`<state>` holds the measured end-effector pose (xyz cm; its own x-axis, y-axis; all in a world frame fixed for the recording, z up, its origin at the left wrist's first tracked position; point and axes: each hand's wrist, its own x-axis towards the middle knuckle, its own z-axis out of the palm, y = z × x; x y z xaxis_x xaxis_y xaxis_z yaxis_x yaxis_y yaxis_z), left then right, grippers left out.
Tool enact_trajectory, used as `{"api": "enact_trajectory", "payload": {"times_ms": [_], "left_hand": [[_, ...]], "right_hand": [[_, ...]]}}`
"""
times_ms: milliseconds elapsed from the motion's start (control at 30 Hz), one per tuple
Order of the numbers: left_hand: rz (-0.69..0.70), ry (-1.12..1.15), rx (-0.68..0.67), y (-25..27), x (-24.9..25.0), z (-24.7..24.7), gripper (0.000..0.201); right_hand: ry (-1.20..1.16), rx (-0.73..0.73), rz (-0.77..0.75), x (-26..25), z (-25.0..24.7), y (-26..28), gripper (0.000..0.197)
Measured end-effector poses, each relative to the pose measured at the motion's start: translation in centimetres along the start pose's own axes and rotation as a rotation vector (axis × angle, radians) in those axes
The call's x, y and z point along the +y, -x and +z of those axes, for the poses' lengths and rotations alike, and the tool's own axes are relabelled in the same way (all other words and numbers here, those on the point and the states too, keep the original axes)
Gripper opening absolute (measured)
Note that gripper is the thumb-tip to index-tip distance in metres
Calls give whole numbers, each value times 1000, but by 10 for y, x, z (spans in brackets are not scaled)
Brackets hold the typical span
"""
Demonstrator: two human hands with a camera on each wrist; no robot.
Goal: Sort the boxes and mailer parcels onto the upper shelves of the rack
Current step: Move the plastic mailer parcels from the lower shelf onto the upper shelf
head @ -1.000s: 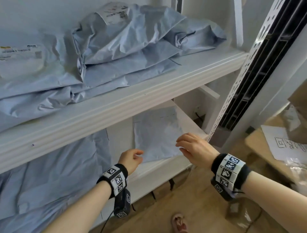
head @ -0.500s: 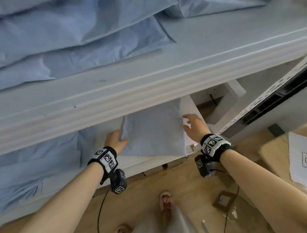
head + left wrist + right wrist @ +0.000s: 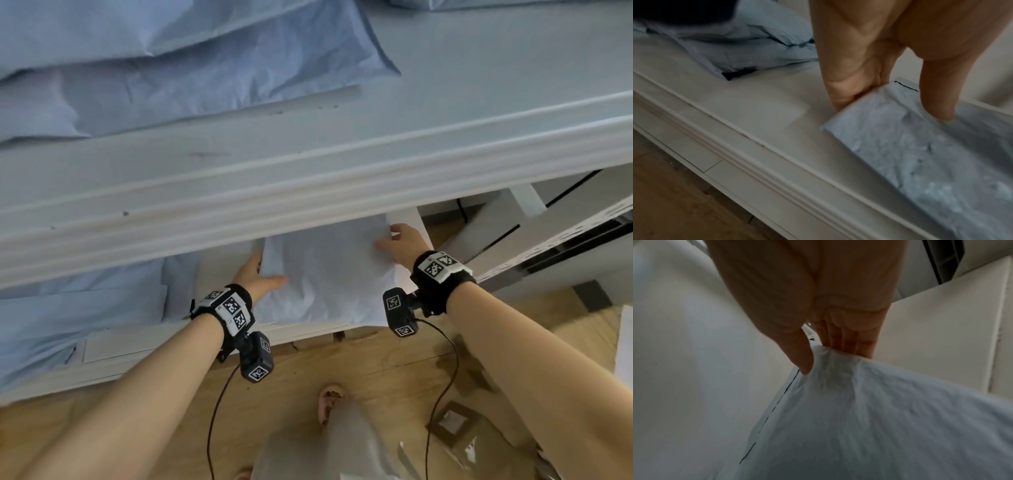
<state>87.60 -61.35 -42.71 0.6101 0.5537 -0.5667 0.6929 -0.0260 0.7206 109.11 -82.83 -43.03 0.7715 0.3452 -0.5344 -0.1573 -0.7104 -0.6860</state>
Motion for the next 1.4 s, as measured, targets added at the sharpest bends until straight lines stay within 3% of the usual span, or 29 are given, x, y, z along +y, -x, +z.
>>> {"api": "enact_trajectory", "payload": {"times_ms": [167,333,667,800,1033,1400], "left_hand": [[-14,-22,-101,12,-10,-4,40],[-53,-46,-101,31,-32,-23,41],[9,-113,-57,100,-87,-82,39],[40,-46,-115,139,-118,-111,40],[218,-120,-29,210,-154,-160,38],[508,-113,184,306,-132,-246,29]], "right_hand": [[1,-45,4,1,11,16,47],[-20,-113,-12,0,27,52,38],[-54,-66,-188,-13,71,164,30],[5,-50,-288,-18,90,221,30],[82,-55,-449,-37,118,320,32],[53,62,-685,-102,117,435,25]]}}
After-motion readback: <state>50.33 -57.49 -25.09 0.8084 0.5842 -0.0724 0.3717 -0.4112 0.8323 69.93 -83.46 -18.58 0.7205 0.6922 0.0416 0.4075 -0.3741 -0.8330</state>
